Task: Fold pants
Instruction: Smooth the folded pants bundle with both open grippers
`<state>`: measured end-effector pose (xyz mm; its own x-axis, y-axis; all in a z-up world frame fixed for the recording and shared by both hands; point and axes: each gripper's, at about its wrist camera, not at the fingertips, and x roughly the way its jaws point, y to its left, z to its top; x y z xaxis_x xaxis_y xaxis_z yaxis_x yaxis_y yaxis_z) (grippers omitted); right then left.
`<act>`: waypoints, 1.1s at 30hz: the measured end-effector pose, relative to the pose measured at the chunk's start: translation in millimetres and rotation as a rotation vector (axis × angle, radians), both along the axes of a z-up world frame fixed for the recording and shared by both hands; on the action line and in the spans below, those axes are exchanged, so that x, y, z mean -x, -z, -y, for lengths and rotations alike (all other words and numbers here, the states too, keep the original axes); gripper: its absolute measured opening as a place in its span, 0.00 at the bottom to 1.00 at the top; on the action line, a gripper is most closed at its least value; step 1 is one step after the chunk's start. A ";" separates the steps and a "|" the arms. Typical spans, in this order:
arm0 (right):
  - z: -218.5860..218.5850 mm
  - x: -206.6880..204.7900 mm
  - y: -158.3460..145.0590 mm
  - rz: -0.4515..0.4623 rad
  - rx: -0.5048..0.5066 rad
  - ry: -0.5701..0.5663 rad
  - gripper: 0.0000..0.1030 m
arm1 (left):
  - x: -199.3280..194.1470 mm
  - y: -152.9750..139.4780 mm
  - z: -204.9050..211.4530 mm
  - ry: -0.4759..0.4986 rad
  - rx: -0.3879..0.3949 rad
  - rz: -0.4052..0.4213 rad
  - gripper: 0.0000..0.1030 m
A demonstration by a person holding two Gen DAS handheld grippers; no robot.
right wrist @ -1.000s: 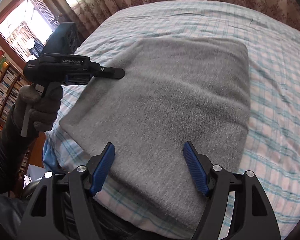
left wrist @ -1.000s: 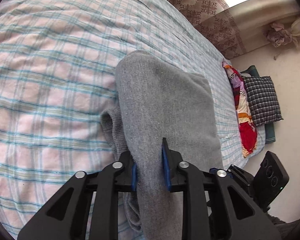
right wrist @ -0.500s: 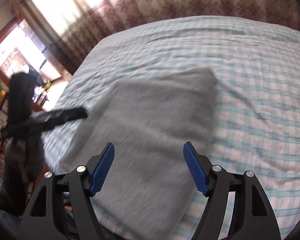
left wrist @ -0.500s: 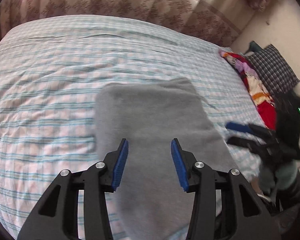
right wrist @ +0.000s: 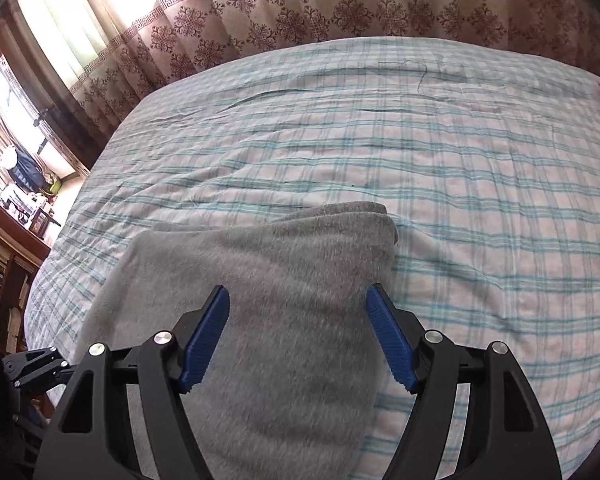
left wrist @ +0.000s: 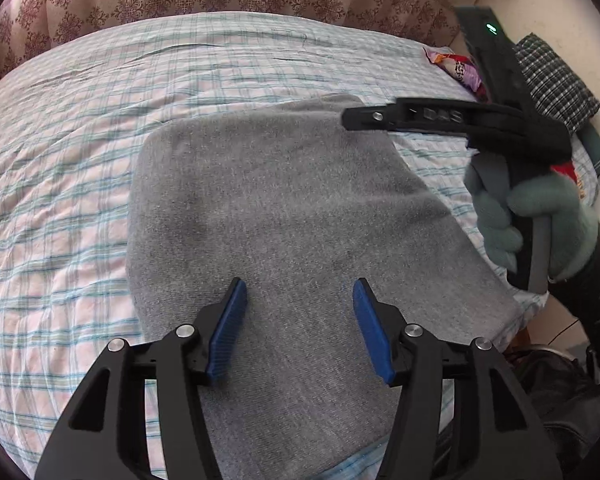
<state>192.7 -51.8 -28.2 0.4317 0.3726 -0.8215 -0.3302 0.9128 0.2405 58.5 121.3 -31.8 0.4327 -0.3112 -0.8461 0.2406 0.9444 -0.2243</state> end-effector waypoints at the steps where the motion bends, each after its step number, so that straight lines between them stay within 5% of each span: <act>1: -3.2 -4.9 4.0 -0.003 0.012 0.003 0.69 | 0.7 1.2 2.3 0.006 -0.019 0.007 0.55; 9: -17.3 -24.4 26.2 -0.037 0.095 0.000 0.71 | 5.1 3.0 11.0 0.041 -0.063 0.040 0.64; 18: -1.5 -11.6 4.9 -0.001 0.081 0.045 0.71 | 5.1 3.9 10.4 0.039 -0.062 0.040 0.65; 25: 26.2 47.1 -18.1 0.013 0.052 -0.004 0.71 | 6.9 2.0 10.9 0.038 -0.070 0.035 0.65; 33: 35.6 123.3 -7.6 -0.059 0.018 -0.102 0.71 | 13.8 1.3 10.4 0.029 -0.090 0.039 0.65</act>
<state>69.3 -87.3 -20.6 0.3428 0.3971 -0.8513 -0.4077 0.8793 0.2460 44.7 111.0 -33.1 0.4578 -0.2478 -0.8538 0.2754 0.9527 -0.1288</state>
